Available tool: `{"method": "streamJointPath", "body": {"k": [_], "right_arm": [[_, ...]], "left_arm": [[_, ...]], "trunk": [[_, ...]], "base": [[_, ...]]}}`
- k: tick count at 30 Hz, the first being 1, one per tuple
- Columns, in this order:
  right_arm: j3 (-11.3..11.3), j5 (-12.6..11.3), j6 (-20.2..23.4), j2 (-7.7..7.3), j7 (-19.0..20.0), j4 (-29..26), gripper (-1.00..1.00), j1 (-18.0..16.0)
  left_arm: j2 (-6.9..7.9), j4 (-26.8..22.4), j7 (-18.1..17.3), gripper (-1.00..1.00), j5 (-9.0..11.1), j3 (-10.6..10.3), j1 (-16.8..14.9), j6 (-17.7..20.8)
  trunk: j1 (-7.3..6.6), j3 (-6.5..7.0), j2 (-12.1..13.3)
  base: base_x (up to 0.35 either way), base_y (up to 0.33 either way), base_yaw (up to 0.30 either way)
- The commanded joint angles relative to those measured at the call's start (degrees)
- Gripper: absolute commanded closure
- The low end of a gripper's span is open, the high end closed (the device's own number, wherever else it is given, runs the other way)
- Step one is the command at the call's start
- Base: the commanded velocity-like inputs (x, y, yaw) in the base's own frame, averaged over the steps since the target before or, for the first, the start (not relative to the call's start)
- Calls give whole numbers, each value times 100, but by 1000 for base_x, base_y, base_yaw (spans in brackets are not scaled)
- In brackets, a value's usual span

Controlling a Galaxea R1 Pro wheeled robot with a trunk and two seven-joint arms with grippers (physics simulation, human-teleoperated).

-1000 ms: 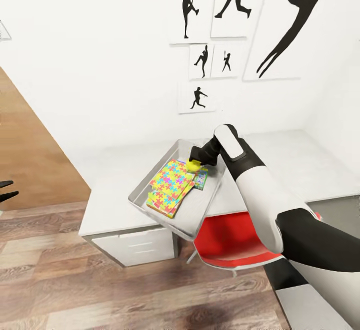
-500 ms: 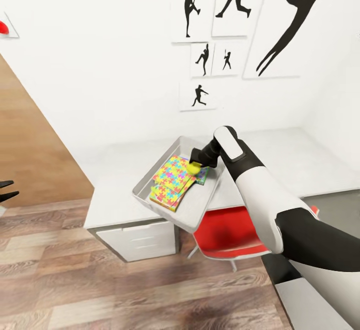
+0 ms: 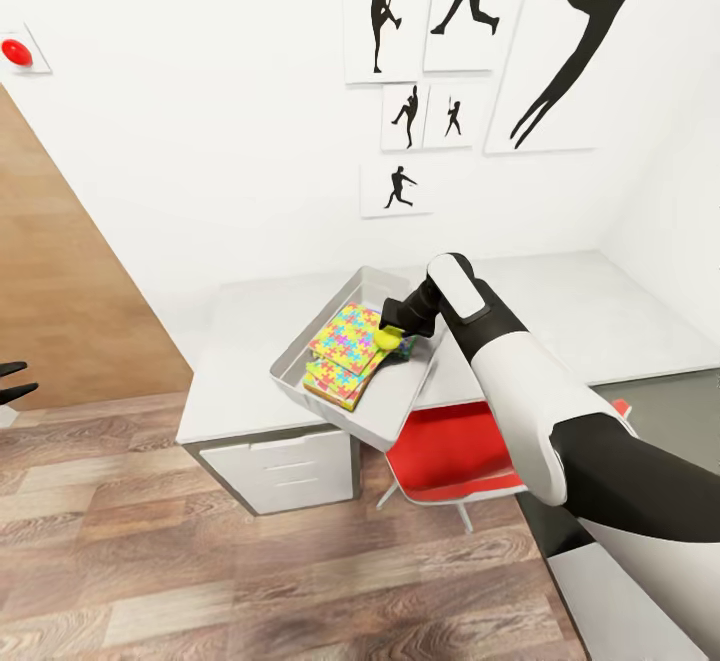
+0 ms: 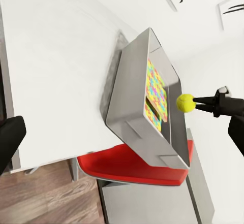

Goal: Put all the toys in the child's room - the three board games (two on the bed and one on the table), the two jigsaw puzzles on the table, and the tennis ball on the table - inside the toy box on the table in the child's room.

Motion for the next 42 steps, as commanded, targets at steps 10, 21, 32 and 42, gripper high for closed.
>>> {"method": "streamJointPath", "body": {"k": [10,21,32,42], "right_arm": [[10,-50,9,0,-53,306,100,-150],[18,-49,9,0,-53,463,100,-211],[27,-48,9,0,-53,481,100,-253],[28,-42,9,0,-53,638,100,-269]], "left_arm": [[4,2,-28,-100,28,-46,-9,60],[4,2,-28,-100,28,-45,-9,61],[4,2,-28,-100,28,-45,-9,61],[4,2,-28,-100,31,-45,-9,61]], "trunk": [[3,-11,-11],[3,-11,-11],[3,-11,-11],[3,-11,-11]], "base": [[-62,0,0],[-106,0,0],[-89,0,0],[-76,18,0]]}}
